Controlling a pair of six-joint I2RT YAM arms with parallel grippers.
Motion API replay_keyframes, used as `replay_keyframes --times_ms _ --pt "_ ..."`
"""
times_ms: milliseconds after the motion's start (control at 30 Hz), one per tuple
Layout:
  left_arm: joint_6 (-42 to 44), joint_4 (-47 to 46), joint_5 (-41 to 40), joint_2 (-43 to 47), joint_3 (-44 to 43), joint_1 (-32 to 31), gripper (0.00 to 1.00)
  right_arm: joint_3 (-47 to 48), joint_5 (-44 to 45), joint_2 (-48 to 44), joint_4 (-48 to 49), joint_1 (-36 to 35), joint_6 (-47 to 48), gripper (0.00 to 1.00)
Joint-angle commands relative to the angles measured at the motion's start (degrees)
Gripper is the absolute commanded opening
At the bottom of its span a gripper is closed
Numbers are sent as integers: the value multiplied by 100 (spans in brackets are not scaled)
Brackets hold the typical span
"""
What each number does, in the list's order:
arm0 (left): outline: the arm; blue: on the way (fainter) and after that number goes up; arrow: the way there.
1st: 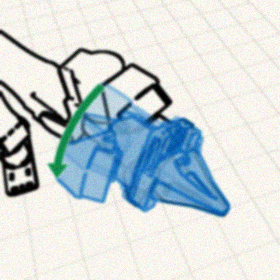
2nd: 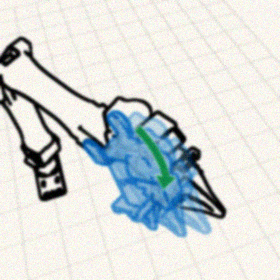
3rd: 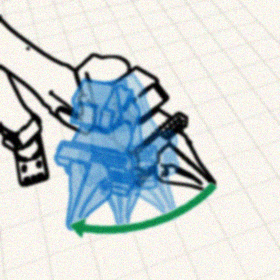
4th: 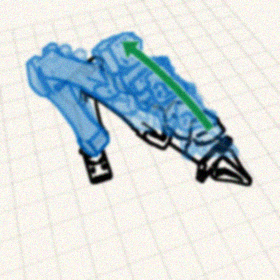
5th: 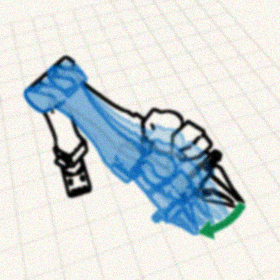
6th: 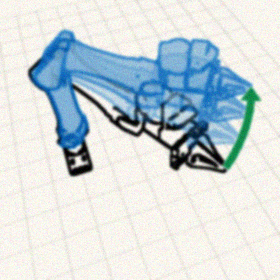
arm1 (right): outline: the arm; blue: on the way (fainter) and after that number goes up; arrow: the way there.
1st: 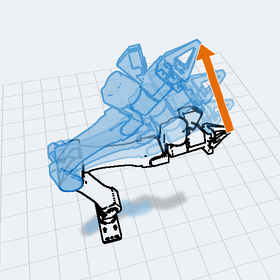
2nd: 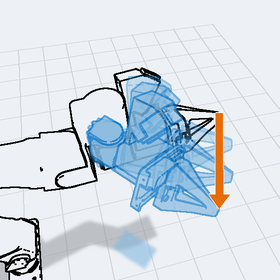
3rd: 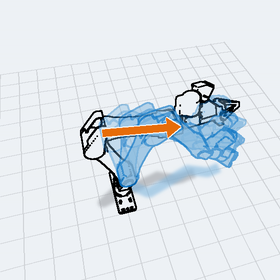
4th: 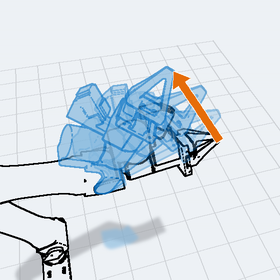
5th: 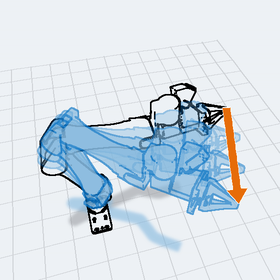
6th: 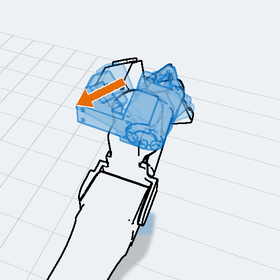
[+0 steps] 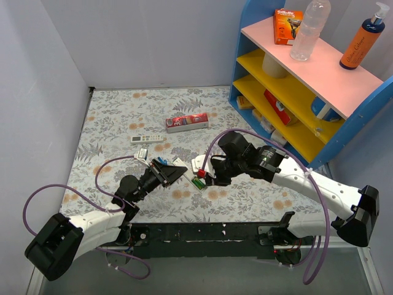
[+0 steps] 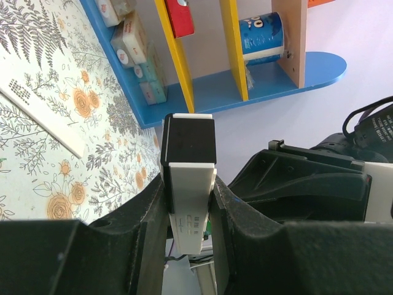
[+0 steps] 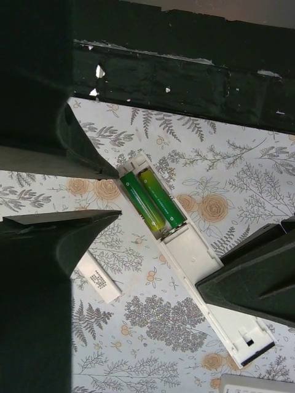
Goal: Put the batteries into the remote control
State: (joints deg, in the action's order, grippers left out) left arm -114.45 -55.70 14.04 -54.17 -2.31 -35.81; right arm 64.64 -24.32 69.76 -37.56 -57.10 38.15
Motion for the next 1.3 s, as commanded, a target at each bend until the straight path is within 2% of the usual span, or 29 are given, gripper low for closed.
replay_keyframes --times_ms 0,133,1033,1267 --pt "-508 -151 46 12 354 -22 0 40 -196 29 170 6 105 32" --pt "-508 -160 37 21 362 -22 0 31 -275 73 161 6 96 29" --pt "-552 -204 55 38 371 -13 0 -4 -363 275 232 6 -18 28" --pt "-587 -248 72 56 362 -22 0 13 -381 442 311 15 -159 23"
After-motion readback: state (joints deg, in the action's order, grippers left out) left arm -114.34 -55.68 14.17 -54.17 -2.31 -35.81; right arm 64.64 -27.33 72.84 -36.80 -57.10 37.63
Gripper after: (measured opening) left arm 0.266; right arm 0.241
